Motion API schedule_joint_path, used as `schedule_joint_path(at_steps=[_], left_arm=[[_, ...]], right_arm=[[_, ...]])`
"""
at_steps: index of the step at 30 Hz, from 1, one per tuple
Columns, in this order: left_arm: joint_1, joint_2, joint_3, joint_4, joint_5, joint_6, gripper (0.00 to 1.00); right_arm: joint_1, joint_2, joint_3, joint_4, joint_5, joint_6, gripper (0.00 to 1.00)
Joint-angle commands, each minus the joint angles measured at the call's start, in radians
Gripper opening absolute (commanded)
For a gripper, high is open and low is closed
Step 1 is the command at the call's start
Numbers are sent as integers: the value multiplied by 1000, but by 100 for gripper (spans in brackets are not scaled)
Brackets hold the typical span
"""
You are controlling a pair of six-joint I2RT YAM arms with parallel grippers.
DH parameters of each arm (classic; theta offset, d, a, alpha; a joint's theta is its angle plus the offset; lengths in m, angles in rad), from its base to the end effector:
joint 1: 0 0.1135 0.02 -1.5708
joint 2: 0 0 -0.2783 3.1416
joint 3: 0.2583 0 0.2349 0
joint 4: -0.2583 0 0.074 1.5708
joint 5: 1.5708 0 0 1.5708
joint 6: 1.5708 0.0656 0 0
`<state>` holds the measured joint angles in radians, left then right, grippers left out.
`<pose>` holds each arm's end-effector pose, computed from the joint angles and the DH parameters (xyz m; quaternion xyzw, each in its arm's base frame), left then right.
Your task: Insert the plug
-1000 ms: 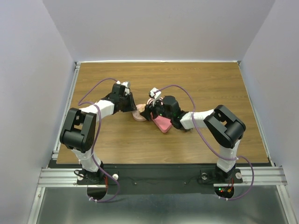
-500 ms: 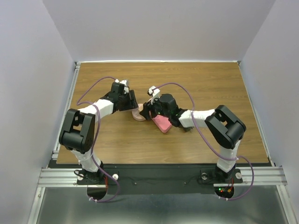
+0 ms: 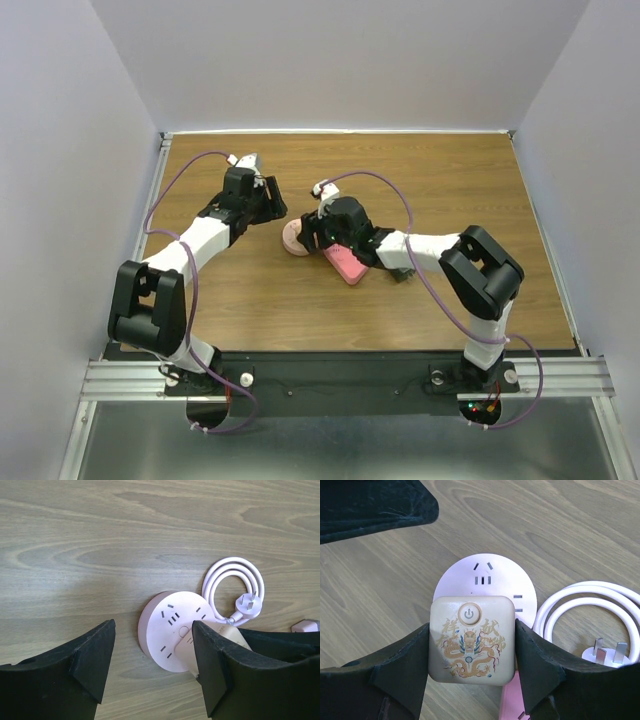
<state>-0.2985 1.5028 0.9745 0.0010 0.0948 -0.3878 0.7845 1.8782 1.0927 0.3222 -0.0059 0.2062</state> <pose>0.3307 -0.1082 0.2584 -0.0151 0.8662 -0.2062 0.4550 0.3055 0.3055 0.1982 -0.2440 0.8148 0.2522 0.4615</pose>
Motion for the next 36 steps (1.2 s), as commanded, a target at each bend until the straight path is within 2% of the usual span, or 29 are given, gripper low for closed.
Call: schedule_joint_path(at_steps=[1,4,6,7,8,9,10,14,18,21,24,26,28,32,36], left_arm=[[4,-47,-17,11,-14,-5,73],[4,-50,-14,16,-9,-2,74],[4,-53,-13,14,-7,-2,76],[4,-56,-13,14,-7,-2,77],[4,-59,-13,14,-7,-2,78],[4,-62,-13,14,-9,0,79],[4,-64,-13,13,-12,-2,81],[4,-72,-10,11,-7,-2,84],[5,-75,-7,16,-3,0,88],[4,-73,-7,19,6,-2,88],[4,-73,-8,21,8,-2,88],[4,-73,-10,21,8,1,88],[4,-76,-10,22,8,3,88],[1,-92,-23,49,20,7,88],[-16,-121,-45,103,34,15,88]], right_arm=[[-10,53,-7,-255,55,7,0],[-10,52,32,-256,-5,-16,0],[-8,55,64,-258,-38,-24,4],[-8,55,73,-259,-66,-27,9],[-8,55,84,-259,-74,-30,23],[-10,55,91,-259,-83,-28,31],[-8,58,111,-261,-100,-30,44],[-8,59,165,-259,-124,-31,58],[-10,23,225,-259,-150,-31,65],[-8,-2,268,-259,-157,-40,80],[-8,-25,285,-259,-149,-51,82],[-10,-39,282,-261,-149,-59,89],[-11,-60,257,-261,-132,-59,89],[-14,-184,175,-287,48,-37,94],[-36,-315,73,-393,193,21,96]])
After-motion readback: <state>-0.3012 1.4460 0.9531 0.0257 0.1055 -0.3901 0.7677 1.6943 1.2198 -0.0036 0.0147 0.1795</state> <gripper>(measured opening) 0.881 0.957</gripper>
